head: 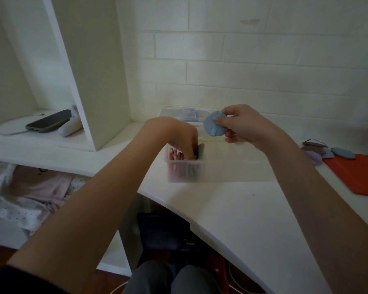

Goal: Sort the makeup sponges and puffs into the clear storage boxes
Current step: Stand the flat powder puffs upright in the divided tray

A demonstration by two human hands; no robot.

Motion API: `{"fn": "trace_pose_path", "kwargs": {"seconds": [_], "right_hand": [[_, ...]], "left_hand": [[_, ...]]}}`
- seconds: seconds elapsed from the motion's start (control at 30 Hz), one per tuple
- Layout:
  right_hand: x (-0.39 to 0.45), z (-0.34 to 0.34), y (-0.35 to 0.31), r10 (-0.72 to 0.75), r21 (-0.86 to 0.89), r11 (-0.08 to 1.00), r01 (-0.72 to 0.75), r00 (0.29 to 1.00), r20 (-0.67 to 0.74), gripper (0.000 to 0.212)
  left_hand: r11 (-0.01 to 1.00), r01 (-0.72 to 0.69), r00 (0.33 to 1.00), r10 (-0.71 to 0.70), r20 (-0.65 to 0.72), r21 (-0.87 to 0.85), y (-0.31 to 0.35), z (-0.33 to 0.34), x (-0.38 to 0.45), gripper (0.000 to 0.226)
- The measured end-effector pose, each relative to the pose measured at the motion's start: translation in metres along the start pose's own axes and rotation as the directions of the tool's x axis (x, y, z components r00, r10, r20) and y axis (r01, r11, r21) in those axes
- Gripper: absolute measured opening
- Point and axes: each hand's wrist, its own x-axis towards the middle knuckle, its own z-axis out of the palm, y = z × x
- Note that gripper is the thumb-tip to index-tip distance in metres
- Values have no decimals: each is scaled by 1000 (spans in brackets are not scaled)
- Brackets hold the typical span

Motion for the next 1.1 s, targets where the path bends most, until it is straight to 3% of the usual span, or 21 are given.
{"fn": "trace_pose_path", "kwargs": {"seconds": [0.2, 0.33, 0.57, 0.7, 0.93, 1.1], "right_hand": [[-8, 6, 0, 82, -154, 987, -56, 982, 170, 9], [-3, 13, 2, 18, -135, 991, -2, 993, 120, 11], [-3, 4, 0, -72, -181, 982, 58, 995, -73, 5], [-9, 16, -6, -8, -202, 979, 20, 998, 59, 10], [-15, 32, -8, 10, 22, 1000, -11, 999, 54, 9], [-13, 32, -4, 45, 6, 999, -45, 999, 31, 9]], "left_hand": [[996, -46, 998, 43, -47, -74, 0, 1, -6, 28], [990, -78, 988, 62, -139, -114, -5, -6, -6, 26], [986, -106, 989, 92, -114, -127, -8, -5, -5, 24], [987, -84, 992, 70, -105, -136, -8, -2, -7, 27], [982, -56, 991, 33, -128, -179, -7, -1, -14, 30], [973, -42, 985, 2, -175, -226, -8, 1, -20, 42]]}}
